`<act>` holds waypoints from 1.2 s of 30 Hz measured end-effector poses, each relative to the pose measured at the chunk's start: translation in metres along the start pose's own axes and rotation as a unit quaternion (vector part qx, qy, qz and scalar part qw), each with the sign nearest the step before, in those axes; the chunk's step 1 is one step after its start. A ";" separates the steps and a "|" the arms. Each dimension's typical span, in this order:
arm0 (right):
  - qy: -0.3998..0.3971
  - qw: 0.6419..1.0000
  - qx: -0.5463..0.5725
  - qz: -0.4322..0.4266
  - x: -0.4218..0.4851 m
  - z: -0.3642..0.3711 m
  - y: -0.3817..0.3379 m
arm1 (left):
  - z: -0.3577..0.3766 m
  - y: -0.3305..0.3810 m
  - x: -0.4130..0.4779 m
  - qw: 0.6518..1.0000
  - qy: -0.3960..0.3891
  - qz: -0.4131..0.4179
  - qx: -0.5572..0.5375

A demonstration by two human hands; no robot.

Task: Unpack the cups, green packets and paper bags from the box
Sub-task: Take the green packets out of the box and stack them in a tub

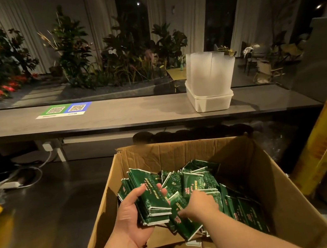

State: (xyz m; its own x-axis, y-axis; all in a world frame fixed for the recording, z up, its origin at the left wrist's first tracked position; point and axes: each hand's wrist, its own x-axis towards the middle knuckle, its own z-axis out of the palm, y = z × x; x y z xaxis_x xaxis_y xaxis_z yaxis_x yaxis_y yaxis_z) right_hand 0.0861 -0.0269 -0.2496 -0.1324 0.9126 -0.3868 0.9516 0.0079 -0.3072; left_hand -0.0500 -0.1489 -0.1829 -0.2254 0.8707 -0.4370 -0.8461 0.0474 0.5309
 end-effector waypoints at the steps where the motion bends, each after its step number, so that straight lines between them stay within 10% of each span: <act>1: -0.003 0.999 -0.036 -0.006 0.000 0.004 0.002 | 0.000 0.000 -0.001 1.000 -0.004 0.002 -0.008; 9: -0.036 0.980 0.194 -0.004 0.023 0.009 0.002 | 0.000 0.004 -0.004 0.999 0.036 0.013 -0.030; 19: -0.181 0.723 0.665 -0.034 -0.015 -0.058 0.001 | -0.001 0.000 -0.002 0.999 0.039 -0.007 0.002; 28: -0.242 0.702 0.664 -0.088 -0.033 -0.062 -0.008 | -0.001 -0.001 -0.006 0.999 -0.017 -0.031 0.034; 36: -0.058 0.878 0.429 -0.203 -0.043 -0.033 -0.027 | -0.006 0.000 -0.002 0.999 -0.009 -0.021 0.050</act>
State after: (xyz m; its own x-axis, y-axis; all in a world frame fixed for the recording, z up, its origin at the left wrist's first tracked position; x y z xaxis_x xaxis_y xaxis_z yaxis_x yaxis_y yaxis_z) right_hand 0.0756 -0.0524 -0.1959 -0.4880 0.8571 -0.1650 0.2670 -0.0334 -0.9631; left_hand -0.0522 -0.1539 -0.1869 -0.1816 0.8758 -0.4472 -0.8021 0.1311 0.5826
